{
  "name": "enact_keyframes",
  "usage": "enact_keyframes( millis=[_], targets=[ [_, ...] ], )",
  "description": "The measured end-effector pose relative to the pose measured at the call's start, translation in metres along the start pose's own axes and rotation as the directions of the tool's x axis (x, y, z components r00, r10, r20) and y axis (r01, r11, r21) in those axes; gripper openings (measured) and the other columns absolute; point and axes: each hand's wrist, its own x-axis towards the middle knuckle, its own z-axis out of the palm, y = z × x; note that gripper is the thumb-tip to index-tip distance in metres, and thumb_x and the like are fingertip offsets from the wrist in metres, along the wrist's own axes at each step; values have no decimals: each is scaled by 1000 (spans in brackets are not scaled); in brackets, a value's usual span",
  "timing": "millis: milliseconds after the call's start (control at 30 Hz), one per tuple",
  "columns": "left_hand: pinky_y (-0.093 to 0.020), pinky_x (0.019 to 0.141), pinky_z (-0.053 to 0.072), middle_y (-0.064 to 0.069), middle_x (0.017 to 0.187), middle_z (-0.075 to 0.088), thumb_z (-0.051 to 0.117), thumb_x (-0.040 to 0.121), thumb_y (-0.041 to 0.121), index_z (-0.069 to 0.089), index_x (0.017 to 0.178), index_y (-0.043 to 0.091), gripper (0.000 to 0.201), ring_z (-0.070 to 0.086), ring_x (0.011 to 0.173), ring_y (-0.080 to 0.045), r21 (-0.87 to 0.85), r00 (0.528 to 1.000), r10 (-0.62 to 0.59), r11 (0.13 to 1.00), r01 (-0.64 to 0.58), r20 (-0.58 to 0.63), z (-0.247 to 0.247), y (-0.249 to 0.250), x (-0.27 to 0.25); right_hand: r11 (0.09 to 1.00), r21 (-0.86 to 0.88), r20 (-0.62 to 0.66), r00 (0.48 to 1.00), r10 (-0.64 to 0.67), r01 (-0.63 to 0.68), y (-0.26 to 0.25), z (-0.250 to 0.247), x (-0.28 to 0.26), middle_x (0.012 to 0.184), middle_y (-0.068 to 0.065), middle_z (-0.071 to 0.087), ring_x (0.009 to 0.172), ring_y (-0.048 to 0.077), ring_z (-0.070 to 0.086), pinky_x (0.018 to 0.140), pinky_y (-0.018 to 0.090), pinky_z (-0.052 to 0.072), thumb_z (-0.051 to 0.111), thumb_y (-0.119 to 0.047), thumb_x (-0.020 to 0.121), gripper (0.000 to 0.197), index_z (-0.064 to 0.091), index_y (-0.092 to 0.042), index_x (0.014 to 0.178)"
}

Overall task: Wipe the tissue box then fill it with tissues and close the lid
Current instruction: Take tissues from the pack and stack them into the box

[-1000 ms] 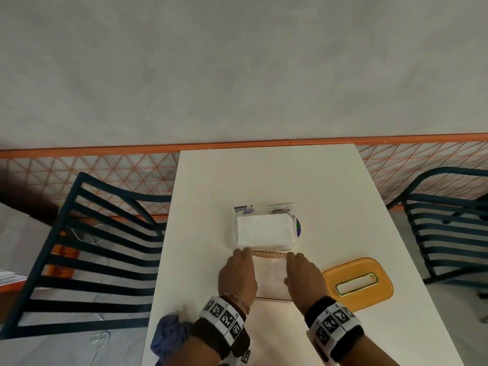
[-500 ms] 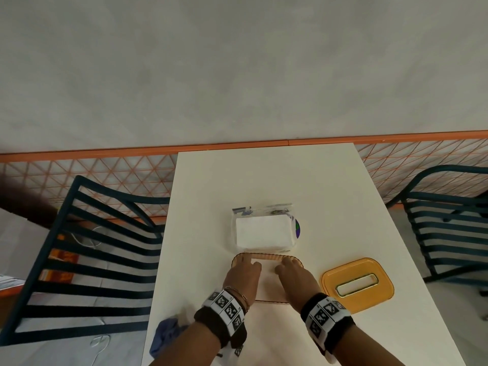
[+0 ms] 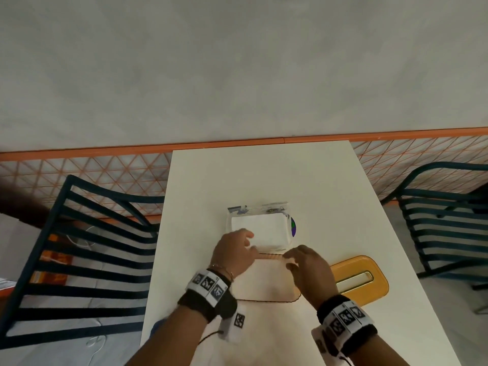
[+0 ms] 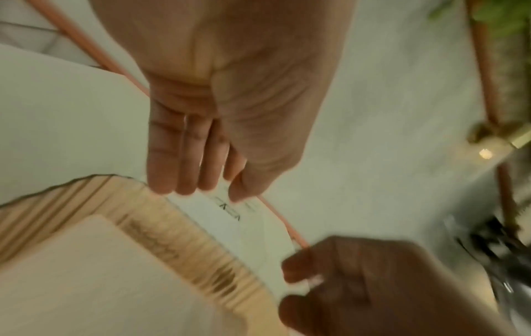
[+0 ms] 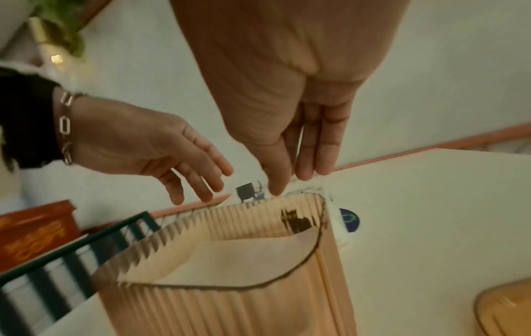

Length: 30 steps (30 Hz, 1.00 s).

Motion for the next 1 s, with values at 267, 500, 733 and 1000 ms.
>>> enact_keyframes(
  millis=[267,500,733,1000],
  targets=[
    [-34,106,45,-14,145,52,68,87,31,42,147,5,70,51,133,-29,67,952,-305,951,303,30,3,-8,64,868,267,189,906,378,-418,30,8,2,92,-2,76,78,13,68,67,15,45,82,-24,80,23,77,-17,101],
    [-31,88,53,-13,133,62,80,78,27,50,138,5,71,63,120,-29,37,894,-444,896,443,54,11,-9,76,782,345,281,852,442,-519,34,8,6,78,2,77,65,17,73,75,37,64,81,-16,80,12,76,-14,91],
    [-29,84,52,-12,127,68,83,77,32,62,128,4,62,65,116,-29,-56,881,-466,880,471,86,11,-8,82,762,359,298,840,454,-539,35,9,5,73,1,77,64,16,74,73,37,64,80,-20,83,9,76,-15,89],
    [-29,75,49,0,85,69,73,84,34,69,81,17,18,65,87,-24,-192,938,-333,919,346,96,6,-1,74,818,292,260,864,430,-495,35,9,5,78,3,75,70,18,73,75,34,62,81,-25,82,16,77,-14,93]
  ],
)
